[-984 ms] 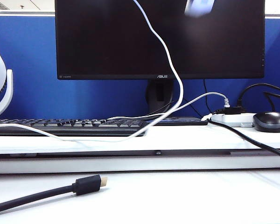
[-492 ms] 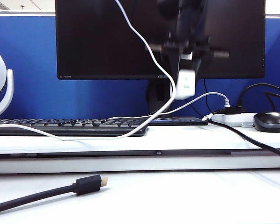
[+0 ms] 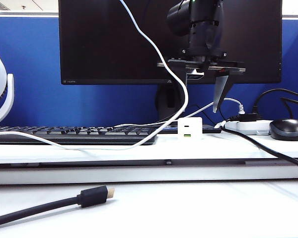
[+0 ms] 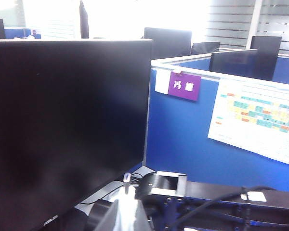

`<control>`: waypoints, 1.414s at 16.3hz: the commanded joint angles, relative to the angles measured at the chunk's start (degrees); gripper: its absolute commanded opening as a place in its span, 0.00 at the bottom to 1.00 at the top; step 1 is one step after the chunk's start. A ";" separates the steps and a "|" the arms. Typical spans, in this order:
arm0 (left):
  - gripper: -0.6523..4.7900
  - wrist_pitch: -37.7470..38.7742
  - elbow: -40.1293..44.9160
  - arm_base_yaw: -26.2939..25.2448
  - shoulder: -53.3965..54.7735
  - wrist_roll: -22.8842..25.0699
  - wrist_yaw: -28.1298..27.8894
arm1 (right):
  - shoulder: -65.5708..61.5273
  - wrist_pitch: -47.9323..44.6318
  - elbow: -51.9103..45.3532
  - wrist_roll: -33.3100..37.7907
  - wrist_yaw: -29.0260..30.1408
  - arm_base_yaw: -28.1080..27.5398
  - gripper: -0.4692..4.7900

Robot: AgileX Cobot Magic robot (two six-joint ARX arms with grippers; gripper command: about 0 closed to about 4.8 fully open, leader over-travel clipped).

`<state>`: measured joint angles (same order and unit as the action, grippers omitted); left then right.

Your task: Pick up the Type-C charging cable and the charging base, insert one end of the Type-C charger into the corresponding slot on the base, and finally place the plugged-in charger back on the table.

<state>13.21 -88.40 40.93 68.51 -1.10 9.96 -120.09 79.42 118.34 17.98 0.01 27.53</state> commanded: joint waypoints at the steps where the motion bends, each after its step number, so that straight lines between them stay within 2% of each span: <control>1: 0.11 -0.28 -0.15 -0.02 -0.22 0.00 0.17 | 0.39 -0.17 0.28 0.02 2.29 0.26 0.71; 2: 0.11 -0.22 -0.15 -0.02 -0.22 0.00 0.17 | 0.39 -0.17 0.28 0.04 7.15 0.39 0.70; 3: 0.11 -0.22 -0.15 -0.02 -0.22 0.00 0.17 | 0.37 -0.20 0.28 0.74 11.74 0.42 0.60; 4: 0.11 -0.22 -0.15 -0.02 -0.22 0.00 0.17 | 0.37 -0.31 0.28 1.73 13.49 0.48 0.51; 5: 0.11 -0.22 -0.15 -0.02 -0.22 0.00 0.15 | 0.35 -0.74 0.28 1.95 13.66 0.48 0.47; 12: 0.11 -0.24 -0.15 -0.02 -0.22 0.00 0.15 | -0.46 -7.28 0.22 1.49 18.49 0.72 0.47; 15: 0.11 -0.24 -0.15 -0.02 -0.22 0.00 0.17 | -1.84 -3.87 0.22 1.84 17.77 0.87 0.47; 18: 0.11 -0.24 -0.15 -0.02 -0.22 0.02 0.15 | -1.88 -0.15 0.15 1.97 11.32 0.85 0.47; 23: 0.11 -0.17 -0.15 -0.02 -0.22 0.02 0.15 | 0.22 -0.11 0.28 1.88 5.79 0.81 0.48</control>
<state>13.58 -88.40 40.93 68.51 -1.10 9.93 -120.70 79.40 118.34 19.88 7.27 28.27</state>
